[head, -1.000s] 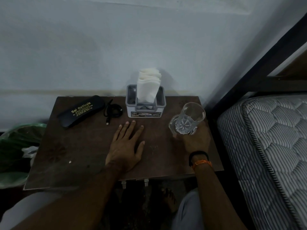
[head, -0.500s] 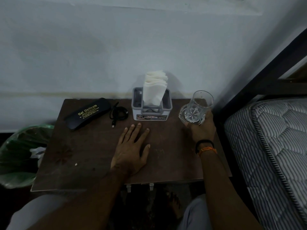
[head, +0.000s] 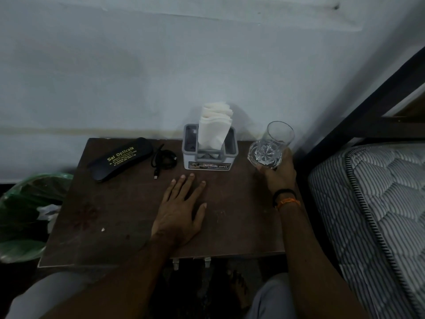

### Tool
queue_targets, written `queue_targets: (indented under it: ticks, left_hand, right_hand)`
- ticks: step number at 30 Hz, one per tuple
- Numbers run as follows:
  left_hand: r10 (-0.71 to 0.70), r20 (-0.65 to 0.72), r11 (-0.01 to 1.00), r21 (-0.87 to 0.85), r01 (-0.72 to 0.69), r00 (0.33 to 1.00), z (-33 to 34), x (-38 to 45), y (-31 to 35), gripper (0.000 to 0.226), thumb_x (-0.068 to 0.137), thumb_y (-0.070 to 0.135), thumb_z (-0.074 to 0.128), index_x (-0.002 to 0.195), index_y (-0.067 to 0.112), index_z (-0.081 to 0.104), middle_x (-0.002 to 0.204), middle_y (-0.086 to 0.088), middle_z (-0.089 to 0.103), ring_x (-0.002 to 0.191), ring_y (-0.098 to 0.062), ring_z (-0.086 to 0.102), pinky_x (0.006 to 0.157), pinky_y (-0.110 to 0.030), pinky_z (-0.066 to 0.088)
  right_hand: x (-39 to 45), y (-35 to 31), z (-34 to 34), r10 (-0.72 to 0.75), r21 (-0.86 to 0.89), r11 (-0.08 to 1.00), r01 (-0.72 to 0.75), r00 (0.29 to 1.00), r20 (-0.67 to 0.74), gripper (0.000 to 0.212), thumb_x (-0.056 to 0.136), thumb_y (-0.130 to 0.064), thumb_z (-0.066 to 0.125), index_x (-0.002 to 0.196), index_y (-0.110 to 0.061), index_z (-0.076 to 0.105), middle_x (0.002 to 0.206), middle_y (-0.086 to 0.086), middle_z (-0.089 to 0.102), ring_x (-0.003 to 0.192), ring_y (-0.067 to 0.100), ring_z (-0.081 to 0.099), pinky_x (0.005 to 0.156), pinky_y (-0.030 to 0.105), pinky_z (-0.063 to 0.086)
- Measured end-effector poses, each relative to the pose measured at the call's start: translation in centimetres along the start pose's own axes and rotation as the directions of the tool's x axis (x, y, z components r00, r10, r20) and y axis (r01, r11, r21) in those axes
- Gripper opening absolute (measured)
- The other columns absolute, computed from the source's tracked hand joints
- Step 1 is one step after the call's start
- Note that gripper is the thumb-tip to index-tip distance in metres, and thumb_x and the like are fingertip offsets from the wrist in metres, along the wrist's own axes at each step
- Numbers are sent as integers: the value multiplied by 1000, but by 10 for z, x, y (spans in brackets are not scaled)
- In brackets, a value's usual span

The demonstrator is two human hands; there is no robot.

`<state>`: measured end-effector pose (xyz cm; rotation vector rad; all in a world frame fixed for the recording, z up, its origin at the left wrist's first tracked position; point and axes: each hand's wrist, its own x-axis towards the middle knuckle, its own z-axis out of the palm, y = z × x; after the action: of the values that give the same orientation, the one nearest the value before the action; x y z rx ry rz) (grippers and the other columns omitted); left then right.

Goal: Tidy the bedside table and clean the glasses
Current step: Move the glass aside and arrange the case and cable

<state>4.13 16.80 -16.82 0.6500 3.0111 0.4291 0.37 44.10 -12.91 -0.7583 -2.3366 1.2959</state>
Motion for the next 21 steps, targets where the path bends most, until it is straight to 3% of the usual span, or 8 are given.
queue_targets:
  ticks: [3,6,10,13,15,17,19,21]
  left_hand:
    - [3,-12,1000,5,-3,1000,1,0,-1,62,96,58,23,154,35,17,165,1,8,153,-16,-1,125,-42,6]
    - [7,-32,1000,-7,-7,999,2,-1,-1,62,96,57,26,154,35,21,165,0,11,153,-17,3,125,-41,7]
    - [9,-48,1000,-6,-9,999,1,-2,0,61,96,57,27,153,34,24,164,1,14,153,-16,6,124,-42,10]
    - [18,-61,999,-34,-20,998,0,-3,-1,63,95,58,30,152,32,29,163,0,19,152,-17,10,124,-41,10]
    - [-12,-77,993,-121,2,997,-1,-2,0,65,91,57,36,148,26,39,160,-1,28,150,-19,18,124,-41,13]
    - [-120,-115,953,-290,82,986,-3,0,1,61,88,52,49,138,18,49,150,-5,43,142,-24,35,119,-43,27]
    - [-252,-144,882,-441,166,957,-8,4,4,50,88,39,61,130,14,50,134,-7,51,125,-25,50,106,-41,43]
    - [-353,-192,812,-549,198,916,-14,9,10,49,89,26,65,131,13,45,131,-6,46,113,-20,54,93,-32,48]
  right_hand:
    - [-5,4,1,32,-46,998,-33,999,-32,82,64,-27,85,135,-14,46,130,5,62,115,21,60,96,25,45]
    - [-16,1,2,75,-103,991,-90,988,-138,82,65,-31,83,136,-9,47,135,12,56,124,28,53,103,44,47]
    - [-39,-16,0,-93,-206,977,51,975,-201,38,71,-12,71,108,-13,64,109,9,67,104,26,60,91,40,51]
    - [-59,-25,3,-86,-159,984,78,995,-42,15,80,-13,71,94,-18,71,93,1,73,85,14,66,85,38,57]
    - [-68,-27,7,-77,-122,989,83,996,54,19,81,-12,73,100,-15,72,94,2,74,84,12,66,87,37,57]
    - [-71,-28,11,-38,-76,996,48,990,137,36,80,-11,75,115,-11,67,104,5,72,89,13,66,91,36,56]
    - [-72,-29,15,23,-59,998,-10,975,219,57,79,-13,78,133,-11,58,119,6,68,97,15,65,92,31,54]
    - [-72,-30,19,51,-58,998,-36,959,277,71,79,-15,79,143,-12,47,131,6,63,104,15,63,90,26,51]
